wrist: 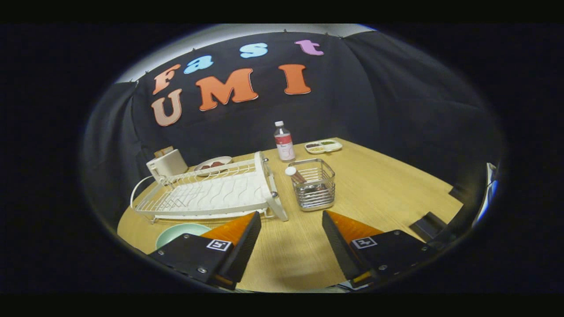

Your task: Take the plate from the dish rack, then take the spoon from the basket and place it into the plate.

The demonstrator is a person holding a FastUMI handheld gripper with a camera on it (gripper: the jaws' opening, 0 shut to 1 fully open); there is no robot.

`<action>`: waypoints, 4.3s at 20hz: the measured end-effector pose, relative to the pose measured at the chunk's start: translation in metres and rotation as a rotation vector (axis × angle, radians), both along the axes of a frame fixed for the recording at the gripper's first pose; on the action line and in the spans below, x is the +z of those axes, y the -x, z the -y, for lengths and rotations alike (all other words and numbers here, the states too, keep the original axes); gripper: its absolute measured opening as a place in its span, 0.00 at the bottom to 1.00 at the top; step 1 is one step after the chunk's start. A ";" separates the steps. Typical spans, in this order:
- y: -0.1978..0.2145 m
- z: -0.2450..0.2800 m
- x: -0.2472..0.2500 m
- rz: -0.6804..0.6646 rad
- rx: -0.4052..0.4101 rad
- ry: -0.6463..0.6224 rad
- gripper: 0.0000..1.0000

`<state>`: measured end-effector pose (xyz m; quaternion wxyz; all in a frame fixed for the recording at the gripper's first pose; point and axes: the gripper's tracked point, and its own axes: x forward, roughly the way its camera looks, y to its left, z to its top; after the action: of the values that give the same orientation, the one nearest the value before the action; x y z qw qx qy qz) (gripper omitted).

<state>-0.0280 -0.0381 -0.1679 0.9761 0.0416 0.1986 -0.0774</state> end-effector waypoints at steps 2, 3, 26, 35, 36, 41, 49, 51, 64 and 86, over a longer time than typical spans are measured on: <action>-0.007 0.004 0.011 0.046 -0.001 0.042 0.84; -0.012 0.007 0.016 0.071 -0.007 0.065 0.84; -0.055 0.019 0.049 0.222 -0.091 0.214 0.10; -0.013 -0.005 0.103 0.315 -0.038 0.219 0.10; -0.008 -0.009 0.108 0.323 -0.030 0.216 0.10; 0.019 -0.034 0.128 0.363 0.023 0.199 0.10; 0.055 -0.094 0.132 0.392 0.161 0.190 0.10; 0.059 -0.109 0.125 0.389 0.195 0.184 0.10; 0.075 -0.195 0.061 0.310 0.432 0.142 0.10; 0.054 -0.184 0.023 0.195 0.435 0.109 0.68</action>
<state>-0.0815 0.1460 -0.1452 0.9852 -0.0477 0.1034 0.1284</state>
